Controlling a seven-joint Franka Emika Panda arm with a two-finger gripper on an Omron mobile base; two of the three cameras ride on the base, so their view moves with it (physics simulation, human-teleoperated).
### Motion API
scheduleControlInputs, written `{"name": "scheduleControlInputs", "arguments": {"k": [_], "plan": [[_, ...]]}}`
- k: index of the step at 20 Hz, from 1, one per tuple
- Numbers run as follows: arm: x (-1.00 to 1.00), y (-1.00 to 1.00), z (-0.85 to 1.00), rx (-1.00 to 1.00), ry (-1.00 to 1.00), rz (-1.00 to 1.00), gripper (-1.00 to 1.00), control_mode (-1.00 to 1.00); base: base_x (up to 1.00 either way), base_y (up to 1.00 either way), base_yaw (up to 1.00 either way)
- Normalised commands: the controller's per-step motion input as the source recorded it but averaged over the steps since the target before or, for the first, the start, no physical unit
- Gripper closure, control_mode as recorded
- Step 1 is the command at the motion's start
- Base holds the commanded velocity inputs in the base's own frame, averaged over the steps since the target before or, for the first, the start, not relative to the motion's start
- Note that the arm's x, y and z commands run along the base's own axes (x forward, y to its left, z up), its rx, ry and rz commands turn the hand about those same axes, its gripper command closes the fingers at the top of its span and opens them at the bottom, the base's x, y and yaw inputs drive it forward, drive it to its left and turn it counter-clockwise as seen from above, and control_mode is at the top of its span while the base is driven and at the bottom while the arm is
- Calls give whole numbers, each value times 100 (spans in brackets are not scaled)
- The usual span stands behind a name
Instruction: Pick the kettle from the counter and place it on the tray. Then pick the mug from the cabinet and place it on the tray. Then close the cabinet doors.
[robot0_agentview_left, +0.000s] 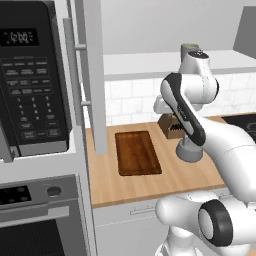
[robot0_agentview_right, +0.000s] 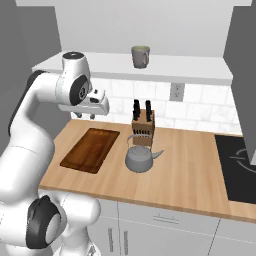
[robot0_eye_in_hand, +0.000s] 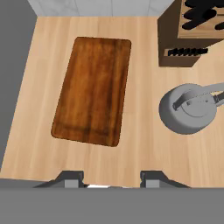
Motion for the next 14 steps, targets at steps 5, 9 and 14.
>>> {"name": "scheduleControlInputs", "arguments": {"k": [5, 9, 14], "plan": [[-13, -11, -3, 1, 0, 0, -100, -100, 0, 0, 0], [-18, -38, -18, 11, 0, 0, -100, -100, 0, 0, 0], [-15, -32, -32, 1, -5, -16, -100, -100, 0, 0, 0]]}}
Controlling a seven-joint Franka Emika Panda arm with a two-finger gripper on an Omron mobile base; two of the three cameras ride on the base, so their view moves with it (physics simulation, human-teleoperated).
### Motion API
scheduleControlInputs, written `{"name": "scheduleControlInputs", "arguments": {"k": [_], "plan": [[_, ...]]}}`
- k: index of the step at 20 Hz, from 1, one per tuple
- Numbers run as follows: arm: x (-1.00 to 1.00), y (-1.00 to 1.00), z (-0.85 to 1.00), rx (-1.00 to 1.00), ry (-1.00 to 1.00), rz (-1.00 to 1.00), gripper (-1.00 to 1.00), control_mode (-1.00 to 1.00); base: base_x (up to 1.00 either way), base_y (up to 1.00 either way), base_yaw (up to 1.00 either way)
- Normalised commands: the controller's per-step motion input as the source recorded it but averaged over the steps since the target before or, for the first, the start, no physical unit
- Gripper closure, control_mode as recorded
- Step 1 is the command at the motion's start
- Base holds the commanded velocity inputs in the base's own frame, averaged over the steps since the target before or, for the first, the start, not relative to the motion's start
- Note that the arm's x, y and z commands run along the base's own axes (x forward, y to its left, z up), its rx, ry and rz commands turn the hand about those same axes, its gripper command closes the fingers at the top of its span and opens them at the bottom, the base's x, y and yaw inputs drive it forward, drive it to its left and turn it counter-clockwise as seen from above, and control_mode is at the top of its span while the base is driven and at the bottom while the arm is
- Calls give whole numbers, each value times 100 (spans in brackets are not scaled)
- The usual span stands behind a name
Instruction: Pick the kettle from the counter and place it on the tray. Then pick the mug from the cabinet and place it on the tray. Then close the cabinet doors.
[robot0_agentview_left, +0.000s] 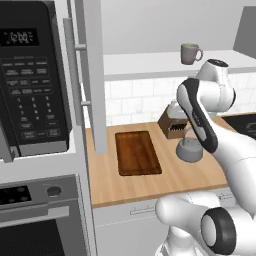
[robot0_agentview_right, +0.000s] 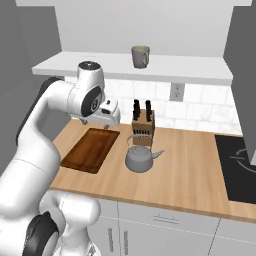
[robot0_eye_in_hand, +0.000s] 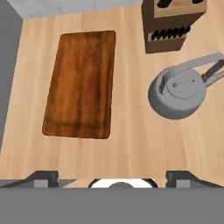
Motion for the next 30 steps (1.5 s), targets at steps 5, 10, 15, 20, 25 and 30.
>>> {"name": "scheduleControlInputs", "arguments": {"k": [5, 10, 15, 20, 25, 30], "plan": [[1, -36, -31, 0, -4, -32, -100, -100, 0, 0, 0], [14, -38, -21, 0, 2, -35, -100, -100, 0, 0, 0], [47, -24, -20, 0, 6, -30, -100, -100, 0, 0, 0], [60, -17, -20, 0, 2, -20, -100, -100, 0, 0, 0], [53, -21, -20, 0, 3, -11, -100, -100, 0, 0, 0], [40, -27, -23, 0, 3, -2, -100, -100, 0, 0, 0]]}}
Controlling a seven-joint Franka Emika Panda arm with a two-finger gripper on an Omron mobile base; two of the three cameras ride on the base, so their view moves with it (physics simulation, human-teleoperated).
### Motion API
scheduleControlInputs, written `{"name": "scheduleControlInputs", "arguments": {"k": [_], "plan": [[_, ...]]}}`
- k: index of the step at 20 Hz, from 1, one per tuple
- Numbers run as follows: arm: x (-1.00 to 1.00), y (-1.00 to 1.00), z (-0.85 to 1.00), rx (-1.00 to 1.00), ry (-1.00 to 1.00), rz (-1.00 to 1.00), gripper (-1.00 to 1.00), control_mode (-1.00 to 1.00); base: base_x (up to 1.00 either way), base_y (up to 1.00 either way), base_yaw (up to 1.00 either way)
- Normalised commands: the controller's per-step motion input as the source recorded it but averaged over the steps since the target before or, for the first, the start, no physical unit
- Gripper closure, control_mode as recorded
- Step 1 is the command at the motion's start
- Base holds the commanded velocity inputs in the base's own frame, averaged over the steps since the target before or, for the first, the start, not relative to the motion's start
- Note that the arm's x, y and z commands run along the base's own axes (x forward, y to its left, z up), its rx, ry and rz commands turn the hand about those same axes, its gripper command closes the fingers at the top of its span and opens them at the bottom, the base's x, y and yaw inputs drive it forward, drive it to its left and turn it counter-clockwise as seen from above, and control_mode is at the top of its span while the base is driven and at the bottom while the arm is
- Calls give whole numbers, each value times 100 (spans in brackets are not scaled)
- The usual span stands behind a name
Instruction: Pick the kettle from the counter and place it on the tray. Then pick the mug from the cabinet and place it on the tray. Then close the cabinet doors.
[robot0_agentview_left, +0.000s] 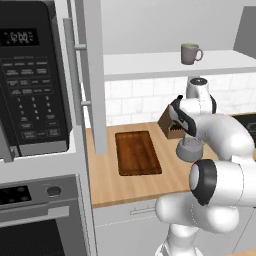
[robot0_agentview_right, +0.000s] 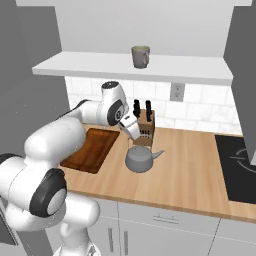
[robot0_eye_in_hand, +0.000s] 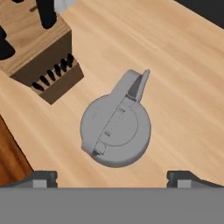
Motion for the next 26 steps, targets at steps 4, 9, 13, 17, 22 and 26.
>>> {"name": "scheduleControlInputs", "arguments": {"k": [4, 9, 13, 17, 22, 26], "plan": [[35, -24, -28, 0, 5, -3, -100, -100, 0, 0, 0], [28, -20, -31, 0, 9, 0, -100, -100, 0, 0, 0], [24, -14, -30, 0, 12, 0, -100, -100, 0, 0, 0], [25, -6, -23, 0, 4, 0, -100, -100, 0, 0, 0], [22, -2, -16, 0, 0, 0, -100, -100, 0, 0, 0], [1, -7, -25, 0, 0, 0, 100, -100, 0, 0, 0]]}}
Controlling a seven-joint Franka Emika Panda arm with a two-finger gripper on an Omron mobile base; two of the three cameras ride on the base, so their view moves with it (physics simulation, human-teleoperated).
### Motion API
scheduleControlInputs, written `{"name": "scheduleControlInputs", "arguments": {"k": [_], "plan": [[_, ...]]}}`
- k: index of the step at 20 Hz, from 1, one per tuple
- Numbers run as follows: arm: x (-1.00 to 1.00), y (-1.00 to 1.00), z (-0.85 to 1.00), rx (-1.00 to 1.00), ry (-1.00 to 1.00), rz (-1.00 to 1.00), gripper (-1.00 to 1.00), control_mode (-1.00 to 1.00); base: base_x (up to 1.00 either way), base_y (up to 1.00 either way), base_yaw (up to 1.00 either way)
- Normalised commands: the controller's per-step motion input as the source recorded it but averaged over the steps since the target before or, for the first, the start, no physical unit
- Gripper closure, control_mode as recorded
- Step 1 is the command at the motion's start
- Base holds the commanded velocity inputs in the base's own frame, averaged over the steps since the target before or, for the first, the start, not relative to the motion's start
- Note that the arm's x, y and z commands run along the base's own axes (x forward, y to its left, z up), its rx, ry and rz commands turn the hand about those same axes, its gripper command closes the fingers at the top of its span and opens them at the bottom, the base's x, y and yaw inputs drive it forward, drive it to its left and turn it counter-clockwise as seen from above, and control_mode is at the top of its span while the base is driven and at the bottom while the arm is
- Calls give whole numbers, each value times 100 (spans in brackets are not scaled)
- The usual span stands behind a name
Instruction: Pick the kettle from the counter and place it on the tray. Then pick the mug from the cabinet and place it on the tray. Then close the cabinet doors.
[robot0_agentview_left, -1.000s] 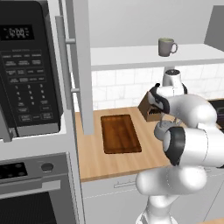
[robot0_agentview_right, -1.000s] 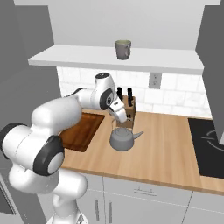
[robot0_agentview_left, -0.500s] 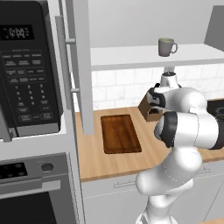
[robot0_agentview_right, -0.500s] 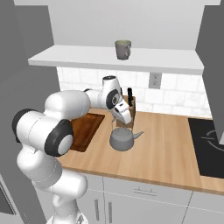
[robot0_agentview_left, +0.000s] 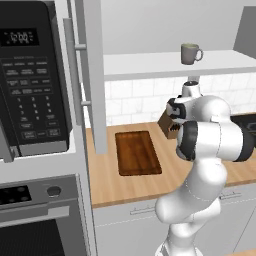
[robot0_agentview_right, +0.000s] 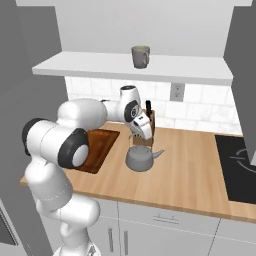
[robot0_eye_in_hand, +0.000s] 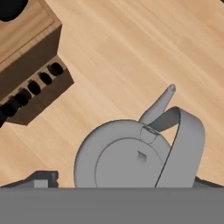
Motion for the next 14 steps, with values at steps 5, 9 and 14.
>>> {"name": "scheduleControlInputs", "arguments": {"k": [5, 9, 14], "plan": [[-6, -2, -36, 0, -3, -4, 100, -100, 0, 0, 0], [-4, -4, -24, 0, 1, -2, 100, -100, 0, 0, 0], [-43, -20, -1, 15, -3, 0, 100, -100, 0, 0, 0]]}}
